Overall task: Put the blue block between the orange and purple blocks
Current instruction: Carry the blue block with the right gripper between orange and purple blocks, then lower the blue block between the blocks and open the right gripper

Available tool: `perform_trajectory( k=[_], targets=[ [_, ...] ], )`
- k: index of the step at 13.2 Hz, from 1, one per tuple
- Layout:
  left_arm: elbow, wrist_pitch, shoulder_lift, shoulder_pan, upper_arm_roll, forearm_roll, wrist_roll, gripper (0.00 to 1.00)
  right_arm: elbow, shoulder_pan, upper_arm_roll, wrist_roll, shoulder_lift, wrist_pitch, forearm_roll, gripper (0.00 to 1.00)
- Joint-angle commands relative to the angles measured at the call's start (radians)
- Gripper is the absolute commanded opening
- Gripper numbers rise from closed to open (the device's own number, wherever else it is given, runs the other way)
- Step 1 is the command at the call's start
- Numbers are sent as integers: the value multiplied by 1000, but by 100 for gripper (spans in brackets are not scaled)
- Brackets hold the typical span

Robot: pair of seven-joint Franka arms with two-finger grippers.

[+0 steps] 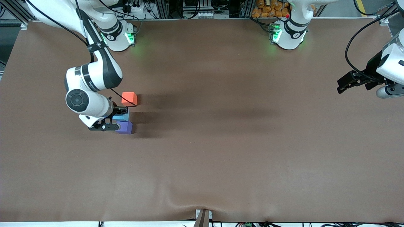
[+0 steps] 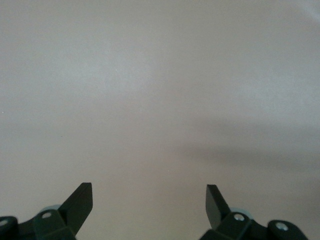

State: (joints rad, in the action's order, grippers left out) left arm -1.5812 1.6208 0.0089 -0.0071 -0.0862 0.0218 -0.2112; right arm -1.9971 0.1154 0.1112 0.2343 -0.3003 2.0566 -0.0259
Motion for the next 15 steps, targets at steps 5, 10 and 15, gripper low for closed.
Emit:
perform_trajectory(
  k=[5, 10, 15],
  targets=[
    [-8, 16, -14, 10, 2, -16, 23, 100, -123, -11, 5, -24, 56, 98, 23, 4],
    [-10, 24, -23, 12, 2, -16, 24, 100, -166, -10, 5, -24, 53, 171, 23, 4],
    [10, 27, -14, 16, 5, -16, 24, 100, -224, -8, 2, -35, 50, 258, 23, 4]
  ],
)
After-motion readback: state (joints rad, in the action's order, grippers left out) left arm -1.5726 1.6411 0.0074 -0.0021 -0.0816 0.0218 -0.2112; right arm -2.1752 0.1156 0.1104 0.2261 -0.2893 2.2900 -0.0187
